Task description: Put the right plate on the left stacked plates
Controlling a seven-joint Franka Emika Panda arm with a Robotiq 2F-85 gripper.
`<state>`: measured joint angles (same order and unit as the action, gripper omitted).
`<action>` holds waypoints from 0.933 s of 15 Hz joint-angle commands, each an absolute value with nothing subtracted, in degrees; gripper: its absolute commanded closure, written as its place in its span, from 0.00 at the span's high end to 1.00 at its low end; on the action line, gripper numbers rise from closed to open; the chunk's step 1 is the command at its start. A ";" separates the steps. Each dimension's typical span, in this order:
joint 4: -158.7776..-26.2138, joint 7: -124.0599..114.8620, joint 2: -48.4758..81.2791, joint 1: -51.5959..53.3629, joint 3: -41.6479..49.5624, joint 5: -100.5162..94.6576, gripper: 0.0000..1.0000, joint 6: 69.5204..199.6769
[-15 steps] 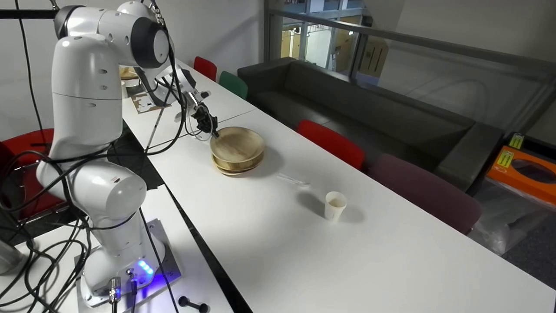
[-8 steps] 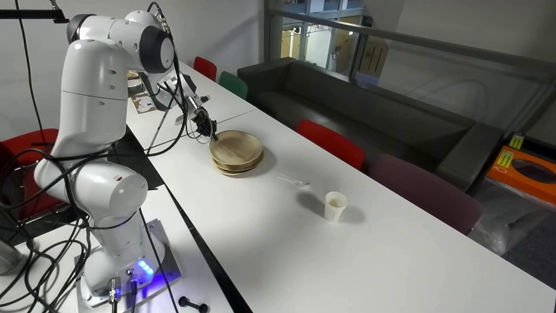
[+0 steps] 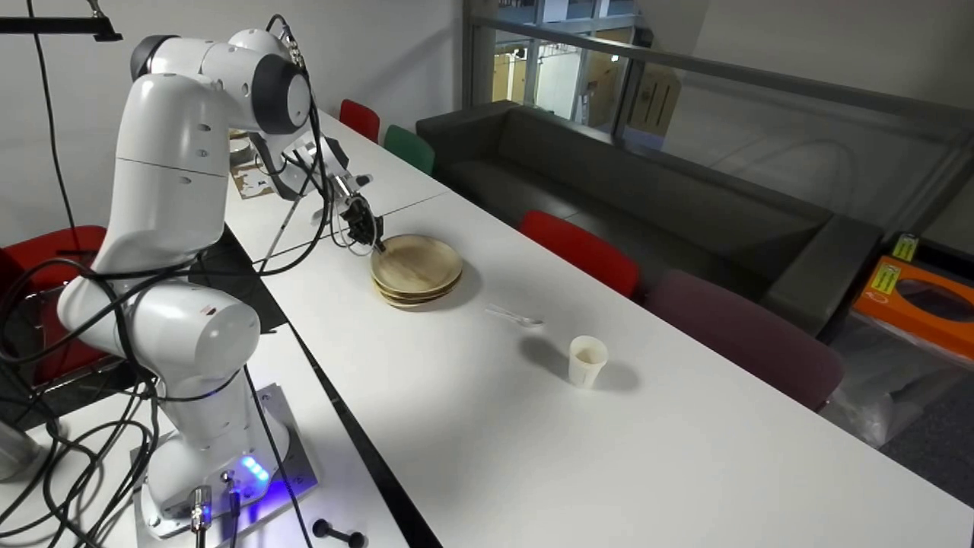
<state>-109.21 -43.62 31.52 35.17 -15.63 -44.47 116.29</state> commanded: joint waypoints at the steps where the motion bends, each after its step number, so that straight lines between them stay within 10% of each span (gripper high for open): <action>1: -107.30 -41.65 32.51 36.44 -14.07 -45.34 0.01 115.41; 14: -106.81 -40.51 34.20 37.06 -13.68 -45.90 0.01 118.22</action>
<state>-107.70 -42.08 33.92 35.89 -14.82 -45.04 117.75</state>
